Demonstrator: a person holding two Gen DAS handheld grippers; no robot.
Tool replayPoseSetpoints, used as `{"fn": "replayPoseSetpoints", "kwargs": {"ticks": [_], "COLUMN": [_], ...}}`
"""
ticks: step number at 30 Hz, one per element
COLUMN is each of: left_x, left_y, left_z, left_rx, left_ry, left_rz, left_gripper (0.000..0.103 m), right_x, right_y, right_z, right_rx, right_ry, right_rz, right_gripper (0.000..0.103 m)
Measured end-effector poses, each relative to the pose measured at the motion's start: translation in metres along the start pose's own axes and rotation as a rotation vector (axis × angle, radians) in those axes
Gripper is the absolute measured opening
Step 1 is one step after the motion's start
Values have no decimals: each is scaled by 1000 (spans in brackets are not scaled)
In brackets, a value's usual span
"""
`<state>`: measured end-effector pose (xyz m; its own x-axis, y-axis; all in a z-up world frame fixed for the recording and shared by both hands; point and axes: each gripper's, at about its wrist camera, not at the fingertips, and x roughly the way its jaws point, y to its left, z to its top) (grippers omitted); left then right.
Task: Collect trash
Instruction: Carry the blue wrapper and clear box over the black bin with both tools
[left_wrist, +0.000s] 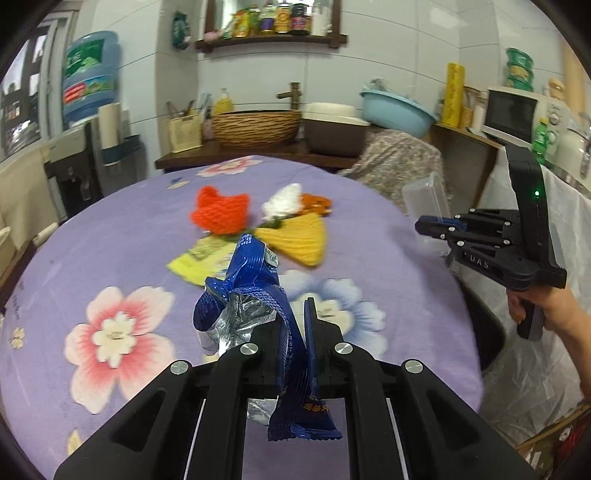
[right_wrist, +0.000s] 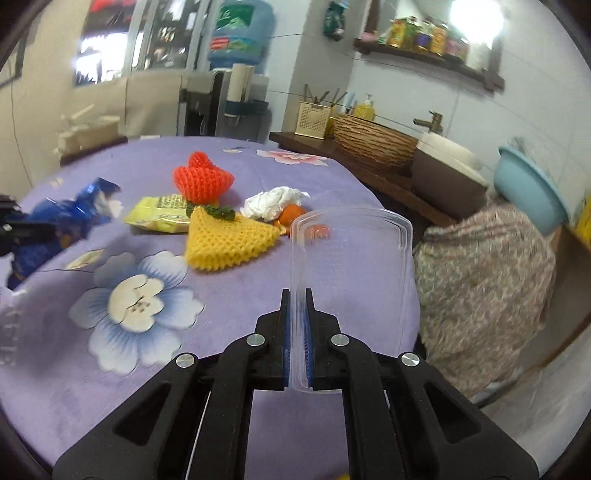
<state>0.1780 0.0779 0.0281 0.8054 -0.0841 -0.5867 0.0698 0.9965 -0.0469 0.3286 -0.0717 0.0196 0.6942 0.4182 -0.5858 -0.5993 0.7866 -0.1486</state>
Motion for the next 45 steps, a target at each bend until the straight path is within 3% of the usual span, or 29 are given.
{"fn": "replayPoseSetpoints", "kwargs": {"ticks": [3, 9, 15, 21, 26, 31, 39, 45], "left_x": [5, 10, 28, 58, 86, 107, 118, 128], "left_y": [-32, -110, -191, -248, -261, -265, -269, -268], "left_z": [1, 7, -1, -23, -37, -54, -64, -63], "left_rx": [27, 90, 172, 247, 230, 227, 251, 245], "left_ry": [2, -26, -7, 37, 116, 182, 212, 229], "left_rz": [-67, -240, -397, -413, -411, -393, -385, -375], "left_gripper": [10, 10, 10, 10, 10, 10, 10, 10], "right_x": [-28, -79, -88, -55, -18, 25, 88, 106], "right_y": [-10, -45, -93, -112, -119, -128, -134, -134], "right_z": [-20, -69, -141, -201, -234, -257, -283, -284], "right_rx": [56, 181, 354, 441, 511, 550, 580, 539], "right_ry": [-20, -17, 114, 273, 377, 485, 689, 756], "right_rz": [18, -37, -117, -150, -132, -124, -107, -99], "right_gripper": [6, 7, 7, 7, 7, 7, 7, 7]}}
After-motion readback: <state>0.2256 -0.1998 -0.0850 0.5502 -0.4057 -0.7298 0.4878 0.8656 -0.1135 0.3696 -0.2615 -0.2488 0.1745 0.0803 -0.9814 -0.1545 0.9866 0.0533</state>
